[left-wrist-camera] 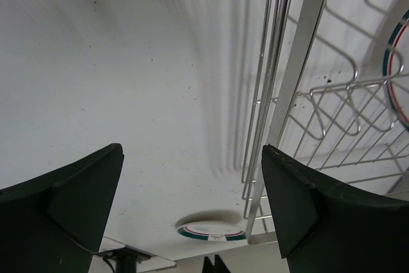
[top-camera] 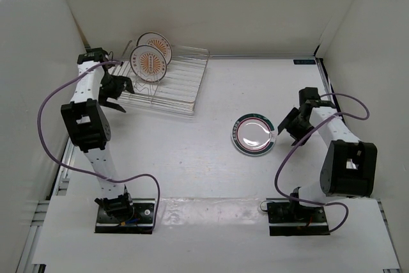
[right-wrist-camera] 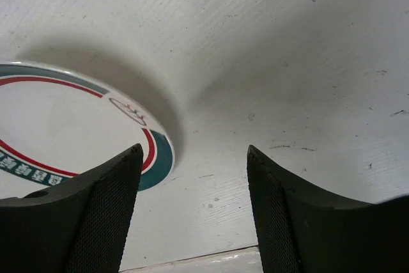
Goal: Unload the plates from the dish rack
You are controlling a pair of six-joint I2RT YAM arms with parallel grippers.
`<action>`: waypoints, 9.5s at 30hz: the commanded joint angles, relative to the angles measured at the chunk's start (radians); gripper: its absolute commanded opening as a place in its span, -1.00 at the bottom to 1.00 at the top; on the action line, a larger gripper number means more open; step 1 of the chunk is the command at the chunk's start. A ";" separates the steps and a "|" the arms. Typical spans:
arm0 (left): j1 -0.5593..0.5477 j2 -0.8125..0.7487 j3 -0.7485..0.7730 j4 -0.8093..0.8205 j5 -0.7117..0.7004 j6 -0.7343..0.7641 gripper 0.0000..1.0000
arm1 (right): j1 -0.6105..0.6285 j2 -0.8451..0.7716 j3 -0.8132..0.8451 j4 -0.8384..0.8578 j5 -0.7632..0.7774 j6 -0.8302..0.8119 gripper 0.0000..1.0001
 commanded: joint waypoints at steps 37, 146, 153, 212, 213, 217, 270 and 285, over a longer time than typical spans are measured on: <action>0.046 -0.046 -0.278 0.273 0.095 -0.147 -1.00 | -0.049 -0.061 -0.031 0.007 -0.042 -0.071 0.38; 0.031 -0.170 -0.489 1.175 0.767 1.135 -0.06 | -0.048 -0.176 -0.160 0.087 -0.094 -0.203 0.46; 0.040 -0.182 -0.499 1.209 0.793 1.118 -0.47 | -0.048 -0.179 -0.158 0.086 -0.088 -0.205 0.49; -0.499 -0.417 -0.581 1.391 0.670 0.149 -1.00 | 0.201 -0.124 0.098 0.618 -0.769 0.167 0.59; -0.500 -0.419 -0.581 1.391 0.670 0.146 -1.00 | 0.203 -0.127 0.095 0.618 -0.771 0.171 0.59; -0.499 -0.431 -0.576 1.391 0.679 0.143 -1.00 | 0.209 -0.128 0.083 0.656 -0.789 0.183 0.59; -0.252 -0.589 -0.623 0.779 0.650 0.304 1.00 | -0.023 -0.196 -0.230 0.248 -0.465 0.274 -0.74; -0.241 -0.621 -0.602 0.683 0.554 0.299 1.00 | -0.031 -0.175 -0.204 0.068 -0.455 0.318 0.55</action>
